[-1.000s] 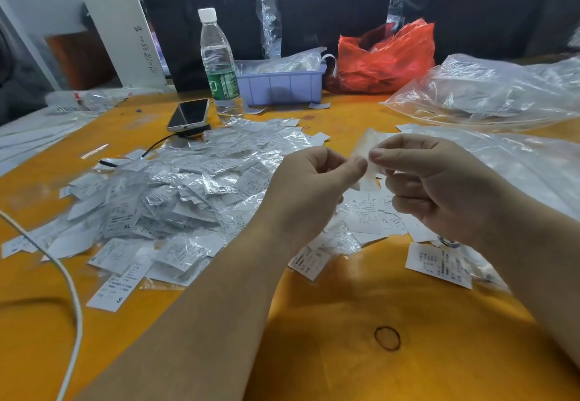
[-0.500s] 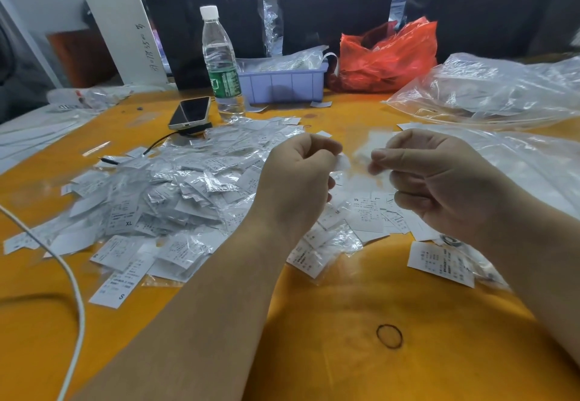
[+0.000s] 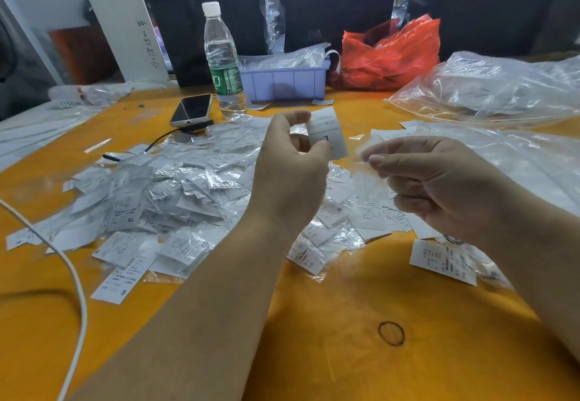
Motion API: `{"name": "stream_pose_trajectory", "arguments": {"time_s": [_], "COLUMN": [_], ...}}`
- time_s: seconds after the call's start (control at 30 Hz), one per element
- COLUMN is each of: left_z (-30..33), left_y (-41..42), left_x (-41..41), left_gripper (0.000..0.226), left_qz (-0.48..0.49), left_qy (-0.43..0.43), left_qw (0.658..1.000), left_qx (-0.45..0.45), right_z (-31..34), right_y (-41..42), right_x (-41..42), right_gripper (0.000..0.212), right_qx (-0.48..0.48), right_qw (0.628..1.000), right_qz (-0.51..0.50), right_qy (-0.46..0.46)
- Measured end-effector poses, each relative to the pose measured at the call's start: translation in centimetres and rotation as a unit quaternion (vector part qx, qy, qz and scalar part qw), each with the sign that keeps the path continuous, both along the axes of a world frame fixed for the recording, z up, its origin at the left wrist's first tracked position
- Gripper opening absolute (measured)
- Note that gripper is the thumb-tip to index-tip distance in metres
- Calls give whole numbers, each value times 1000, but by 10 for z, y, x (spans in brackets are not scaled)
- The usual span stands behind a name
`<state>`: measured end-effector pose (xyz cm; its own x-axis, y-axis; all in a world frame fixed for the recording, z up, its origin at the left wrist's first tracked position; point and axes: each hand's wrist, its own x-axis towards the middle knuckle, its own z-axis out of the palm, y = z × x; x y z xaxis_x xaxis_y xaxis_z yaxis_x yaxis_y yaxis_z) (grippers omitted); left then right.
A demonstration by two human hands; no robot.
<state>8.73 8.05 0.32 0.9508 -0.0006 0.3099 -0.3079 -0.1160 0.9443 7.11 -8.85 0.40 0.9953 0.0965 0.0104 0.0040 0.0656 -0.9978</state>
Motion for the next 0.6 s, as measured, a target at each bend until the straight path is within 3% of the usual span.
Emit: {"name": "stream_pose_trajectory", "arguments": {"time_s": [0.3,0.6], "left_z": [-3,-3], "left_y": [3,0], "left_x": [4,0], "left_gripper": [52,19], "left_qz": [6,-3], "left_qy": [2,-13], "left_qw": [1000,1000], "left_qx": [-20,-11], "right_z": [0,2], "right_y": [2,2], "right_x": [-1,0], "right_gripper": [20,17], "right_qx": [24,79], "right_qw": [1000,996], "right_qz": [-6,-32], "right_qy": [-7,-10]}}
